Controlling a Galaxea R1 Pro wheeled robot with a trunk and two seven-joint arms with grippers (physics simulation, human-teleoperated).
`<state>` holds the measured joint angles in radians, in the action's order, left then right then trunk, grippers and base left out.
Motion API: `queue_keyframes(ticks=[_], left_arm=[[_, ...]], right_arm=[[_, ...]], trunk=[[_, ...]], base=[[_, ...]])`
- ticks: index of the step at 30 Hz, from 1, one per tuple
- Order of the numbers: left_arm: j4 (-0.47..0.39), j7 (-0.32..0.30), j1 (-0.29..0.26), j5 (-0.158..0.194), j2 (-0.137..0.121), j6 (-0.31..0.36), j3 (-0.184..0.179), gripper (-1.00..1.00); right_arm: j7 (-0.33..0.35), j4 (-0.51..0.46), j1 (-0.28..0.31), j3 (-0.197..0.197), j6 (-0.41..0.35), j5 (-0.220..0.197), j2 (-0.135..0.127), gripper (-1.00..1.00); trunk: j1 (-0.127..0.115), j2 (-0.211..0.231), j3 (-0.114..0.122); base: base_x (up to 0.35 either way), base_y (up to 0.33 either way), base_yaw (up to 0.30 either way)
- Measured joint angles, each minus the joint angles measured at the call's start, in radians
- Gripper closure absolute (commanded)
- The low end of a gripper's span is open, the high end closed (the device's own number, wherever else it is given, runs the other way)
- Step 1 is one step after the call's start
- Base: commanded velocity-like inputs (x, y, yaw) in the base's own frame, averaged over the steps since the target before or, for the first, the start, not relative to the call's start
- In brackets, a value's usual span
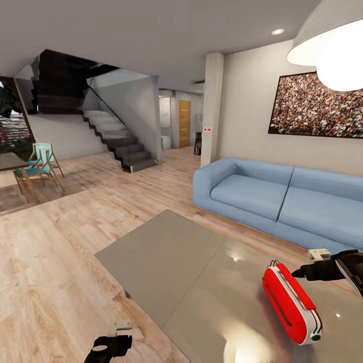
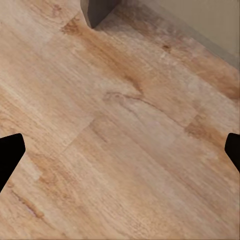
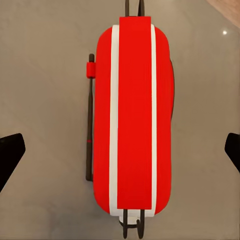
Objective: Turn on the radio receiver that's on the table in the living room.
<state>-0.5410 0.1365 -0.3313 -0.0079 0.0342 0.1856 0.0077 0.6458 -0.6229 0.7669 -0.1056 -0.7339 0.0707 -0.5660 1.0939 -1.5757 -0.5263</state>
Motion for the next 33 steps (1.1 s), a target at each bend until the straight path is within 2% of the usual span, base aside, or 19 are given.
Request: queue_keyframes(ticks=[12,18,26,33], left_arm=[[0.001,0.0,0.0,0.0,0.0,-0.008,0.0,-1.0],[0.001,0.0,0.0,0.0,0.0,-0.008,0.0,-1.0],[0.001,0.0,0.0,-0.001,0.0,-0.008,0.0,-1.0],[0.001,0.0,0.0,0.0,0.002,-0.008,0.0,-1.0]], right_arm=[[-0.001,0.013,0.0,-0.003,0.002,0.004,0.0,-1.0],[-0.001,0.022,0.0,-0.004,0.011,0.034,0.0,-1.0],[-0.001,0.024,0.0,-0.005,0.016,0.041,0.0,-1.0],[-0.001,0.024,0.0,-0.006,0.016,0.044,0.001,-1.0]], trunk=[[0.004,-0.007,-0.003],[0.004,-0.007,-0.003],[0.004,-0.007,-0.003],[0.031,-0.056,-0.025]], base=[[0.0,0.0,0.0],[0.0,0.0,0.0],[0.0,0.0,0.0],[0.0,0.0,0.0]])
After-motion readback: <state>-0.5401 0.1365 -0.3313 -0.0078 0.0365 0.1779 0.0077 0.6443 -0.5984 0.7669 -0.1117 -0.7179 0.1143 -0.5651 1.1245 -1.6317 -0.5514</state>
